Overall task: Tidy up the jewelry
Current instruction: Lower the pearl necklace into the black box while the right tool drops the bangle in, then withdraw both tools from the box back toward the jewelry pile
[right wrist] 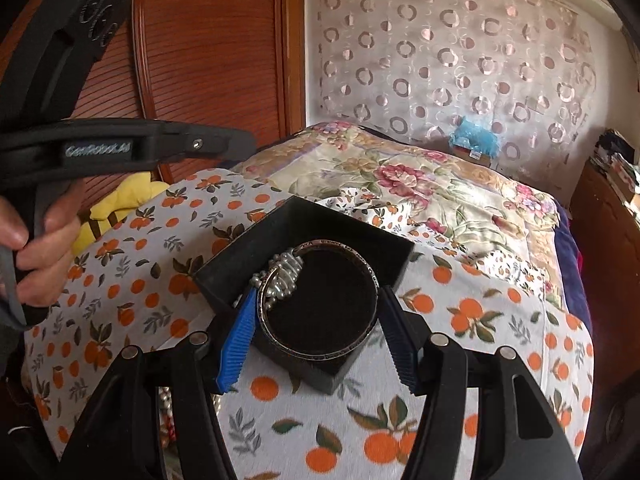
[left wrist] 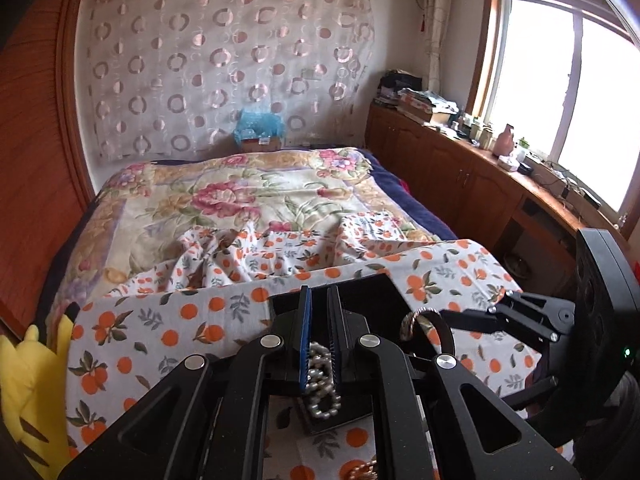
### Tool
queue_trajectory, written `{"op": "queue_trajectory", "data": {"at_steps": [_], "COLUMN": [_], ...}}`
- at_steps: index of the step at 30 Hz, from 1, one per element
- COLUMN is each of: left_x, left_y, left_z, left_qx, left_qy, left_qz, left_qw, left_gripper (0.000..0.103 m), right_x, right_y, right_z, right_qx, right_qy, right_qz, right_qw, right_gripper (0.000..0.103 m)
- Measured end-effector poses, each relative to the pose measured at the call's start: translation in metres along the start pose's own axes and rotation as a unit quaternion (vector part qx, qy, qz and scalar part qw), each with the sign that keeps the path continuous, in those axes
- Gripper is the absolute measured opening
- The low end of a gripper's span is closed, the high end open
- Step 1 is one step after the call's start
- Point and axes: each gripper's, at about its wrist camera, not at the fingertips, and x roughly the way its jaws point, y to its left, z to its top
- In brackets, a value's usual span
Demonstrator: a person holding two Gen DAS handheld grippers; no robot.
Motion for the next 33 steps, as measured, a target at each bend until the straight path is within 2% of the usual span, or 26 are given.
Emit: {"op": "queue_trajectory", "data": {"at_steps": [2,5,8,12,16,20,23,33], "left_x": [-0.002,-0.007,-0.01,-0.016,-0.023,-0.033,-0.044,-0.071], "left_y": [0.008,0.016,0.025,0.033,0.034,0.031,0.027,0.004], "left_z": [-0.006,-0.018,-0.029,-0.045,-0.061,-0.073,-0.081,-0.117], "left_qx": [-0.005,-0.006,-0.008,-0.012,-0.012,-0.011,-0.012,-0.008], "left_qy": [0.001,0.003,0.009,0.013,0.016,0.017,0.012,0.01], "left_qz": [0.006,0.023,0.034,0.045,0.051,0.053,0.049,0.039], "left_qw": [1.0,0.9997,0.9994,0.9989,0.9985,0.9984,0.9986,0.9992], "left_gripper": [0.012,0.024,0.026,0.037,0.04,0.041,0.049,0.053], "right_x": [0.009,0.023,0.032,0.041,0.037,0.023,0.002,-0.063], "right_y": [0.001,0.004,0.008,0.01,0.011,0.011,0.013,0.039], "right_z": [0.002,0.005,0.004,0.003,0.003,0.003,-0.004,-0.057], "right_qx": [-0.007,-0.018,-0.025,-0.021,-0.018,-0.015,-0.007,0.01], "right_qy": [0.007,0.023,0.034,0.045,0.037,0.026,0.013,-0.002], "right_qz": [-0.003,-0.004,-0.005,-0.005,-0.006,-0.014,-0.016,-0.021], "right_qw": [1.0,1.0,0.999,0.999,0.999,0.999,1.0,1.0], "right_gripper": [0.063,0.063,0.063,0.063,0.063,0.063,0.063,0.063]}}
